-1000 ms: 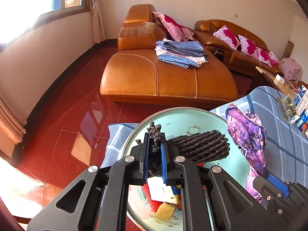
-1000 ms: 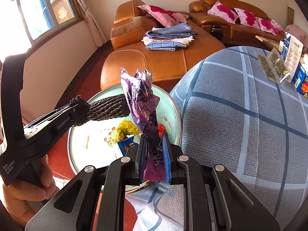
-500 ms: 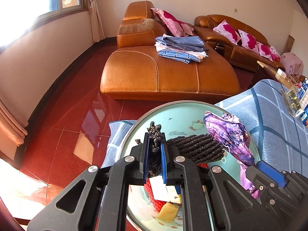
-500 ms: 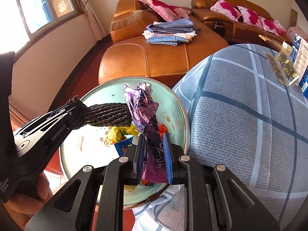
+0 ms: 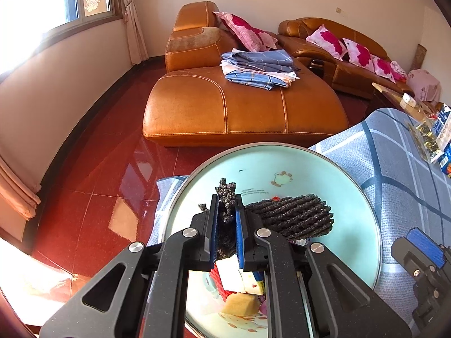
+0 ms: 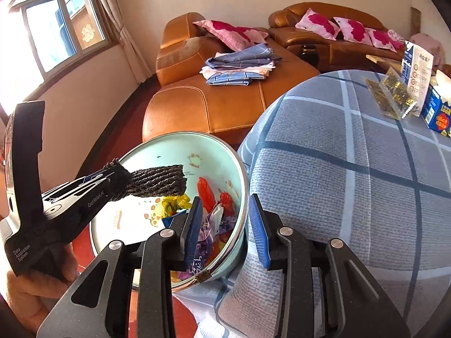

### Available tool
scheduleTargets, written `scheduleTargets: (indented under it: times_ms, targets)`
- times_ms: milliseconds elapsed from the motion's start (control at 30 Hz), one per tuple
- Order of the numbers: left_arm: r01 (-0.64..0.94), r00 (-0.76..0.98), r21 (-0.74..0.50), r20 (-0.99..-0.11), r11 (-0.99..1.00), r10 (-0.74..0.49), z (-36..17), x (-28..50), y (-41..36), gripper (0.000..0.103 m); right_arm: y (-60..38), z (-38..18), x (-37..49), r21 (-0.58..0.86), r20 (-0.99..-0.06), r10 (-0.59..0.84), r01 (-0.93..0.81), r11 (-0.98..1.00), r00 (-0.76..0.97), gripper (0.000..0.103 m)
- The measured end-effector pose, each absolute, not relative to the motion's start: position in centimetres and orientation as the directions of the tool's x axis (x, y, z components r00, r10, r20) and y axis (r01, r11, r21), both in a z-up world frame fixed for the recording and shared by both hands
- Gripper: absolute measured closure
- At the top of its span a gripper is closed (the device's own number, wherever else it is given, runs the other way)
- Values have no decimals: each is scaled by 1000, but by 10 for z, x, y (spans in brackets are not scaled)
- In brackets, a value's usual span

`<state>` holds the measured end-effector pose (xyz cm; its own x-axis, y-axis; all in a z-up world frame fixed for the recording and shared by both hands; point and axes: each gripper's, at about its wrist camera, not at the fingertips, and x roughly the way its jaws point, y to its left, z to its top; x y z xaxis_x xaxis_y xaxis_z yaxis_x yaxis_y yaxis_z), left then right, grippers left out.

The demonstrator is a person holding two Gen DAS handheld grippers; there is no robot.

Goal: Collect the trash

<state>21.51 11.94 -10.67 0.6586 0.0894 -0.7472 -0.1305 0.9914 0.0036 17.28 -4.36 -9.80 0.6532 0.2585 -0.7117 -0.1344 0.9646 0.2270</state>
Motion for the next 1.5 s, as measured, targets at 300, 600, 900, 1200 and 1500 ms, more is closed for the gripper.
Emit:
scheduleTargets:
  times_ms: [300, 600, 900, 1200, 1500]
  targets:
    - [-108, 630, 30, -771, 994, 92, -116, 216, 109, 90, -60, -93, 158, 251, -703, 250, -97, 963, 666, 68]
    - [-132, 616, 59, -777, 989, 128, -115, 206, 104, 52, -70, -86, 148, 269, -691, 252, -83, 960, 677, 68]
    - [-189, 632, 49, -758, 981, 160, -107, 179, 106, 19, -75, -76, 137, 300, -659, 271, -84, 950, 702, 33]
    - [-238, 628, 50, -754, 970, 193, -105, 137, 110, 18, -76, -72, 125, 296, -660, 285, -108, 949, 694, 16]
    - [-260, 604, 51, -770, 964, 204, -95, 100, 104, 13, -85, -65, 103, 291, -679, 295, -123, 949, 672, 12]
